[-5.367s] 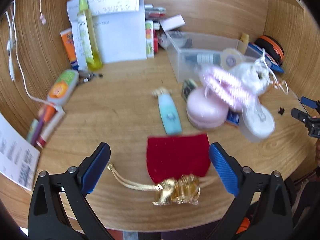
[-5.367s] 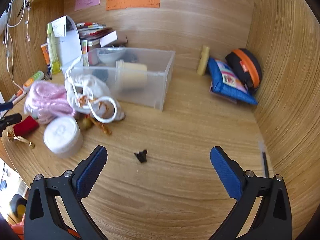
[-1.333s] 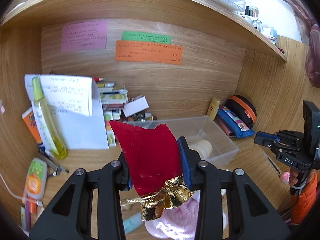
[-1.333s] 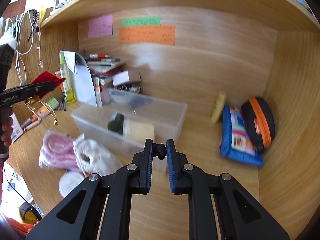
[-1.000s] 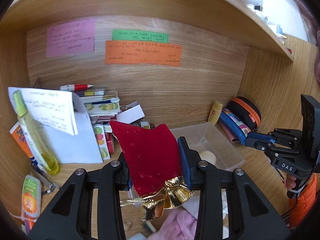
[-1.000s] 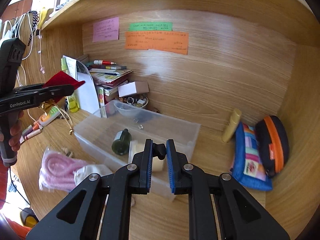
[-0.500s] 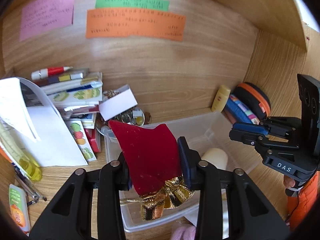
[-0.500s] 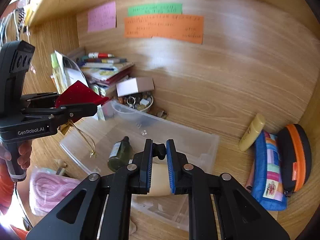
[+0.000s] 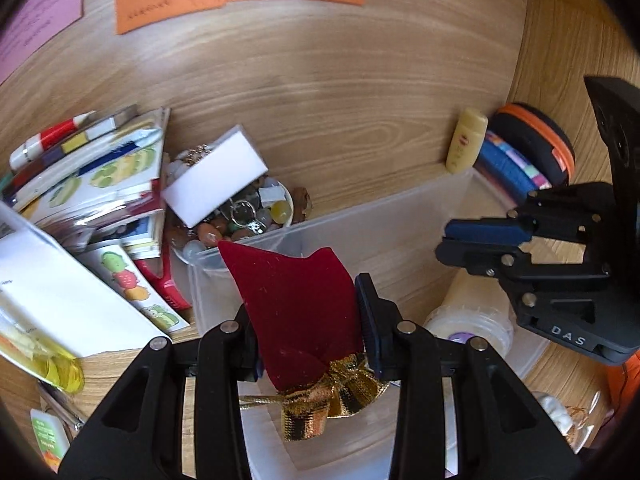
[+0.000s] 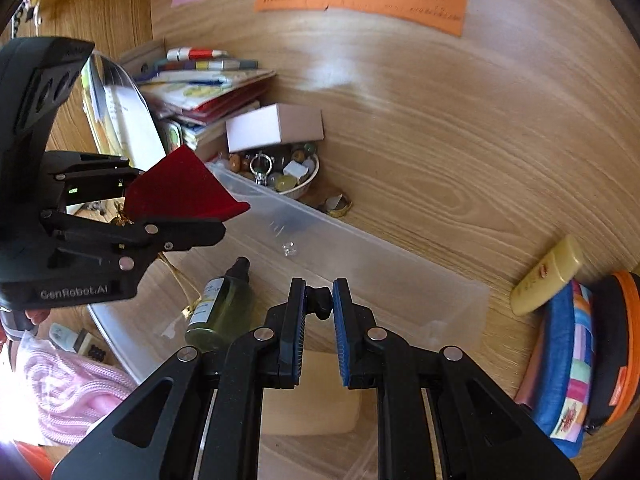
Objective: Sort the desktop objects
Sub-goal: 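Carry the red gift bag and black clip over the clear box with both tools, then release the red gift bag and black clip into the clear box, opening both tools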
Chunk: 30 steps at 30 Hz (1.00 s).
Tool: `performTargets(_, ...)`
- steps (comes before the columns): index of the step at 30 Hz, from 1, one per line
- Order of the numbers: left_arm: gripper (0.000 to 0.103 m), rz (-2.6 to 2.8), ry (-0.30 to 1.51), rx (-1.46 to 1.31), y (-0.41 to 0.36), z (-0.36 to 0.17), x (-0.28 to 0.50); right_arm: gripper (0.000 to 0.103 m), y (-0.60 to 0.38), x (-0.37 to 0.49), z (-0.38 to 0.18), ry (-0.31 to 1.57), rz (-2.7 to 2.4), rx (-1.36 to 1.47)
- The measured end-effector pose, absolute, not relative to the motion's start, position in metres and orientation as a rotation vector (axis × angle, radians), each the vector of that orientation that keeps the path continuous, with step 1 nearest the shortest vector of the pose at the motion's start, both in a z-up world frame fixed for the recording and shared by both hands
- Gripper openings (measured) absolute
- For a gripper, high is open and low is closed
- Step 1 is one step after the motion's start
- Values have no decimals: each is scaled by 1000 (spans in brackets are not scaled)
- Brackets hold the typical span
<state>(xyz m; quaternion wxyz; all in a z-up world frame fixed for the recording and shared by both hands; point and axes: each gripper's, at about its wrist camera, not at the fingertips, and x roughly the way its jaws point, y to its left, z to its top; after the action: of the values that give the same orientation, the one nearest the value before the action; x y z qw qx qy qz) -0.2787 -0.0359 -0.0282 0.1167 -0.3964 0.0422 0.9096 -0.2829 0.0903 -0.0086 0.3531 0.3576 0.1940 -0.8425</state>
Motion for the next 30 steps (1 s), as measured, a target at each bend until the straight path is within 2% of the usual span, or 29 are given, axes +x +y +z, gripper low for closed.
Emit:
performTargets(7, 36, 2633, 204, -1219, -27, -37, -285, 12, 83, -294, -19, 453, -2164, 1000)
performTargets(15, 37, 2604, 260, -1258, -23, -44, -285, 12, 73, -292, -32, 494, -2146, 1030)
performTargets(17, 43, 2604, 278, -1249, -22, -42, -283, 12, 73, -291, -30, 493, -2141, 1020)
performTargets(24, 45, 2599, 314, -1252, -17, -39, -279, 13, 73, -289, -30, 520, -2149, 1032)
performTargets(25, 50, 2605, 323, -1244, -16, -37, -276, 13, 73, -288, -30, 523, -2151, 1031)
performTargets(26, 59, 2614, 332, -1235, -16, -35, -274, 17, 73, -287, -30, 527, -2156, 1032)
performTargets(27, 62, 2625, 341, -1223, -16, -33, -271, 23, 74, -287, -29, 528, -2160, 1030)
performTargets(30, 64, 2638, 348, -1204, -17, -26, -263, 40, 76, -282, -24, 532, -2188, 1005)
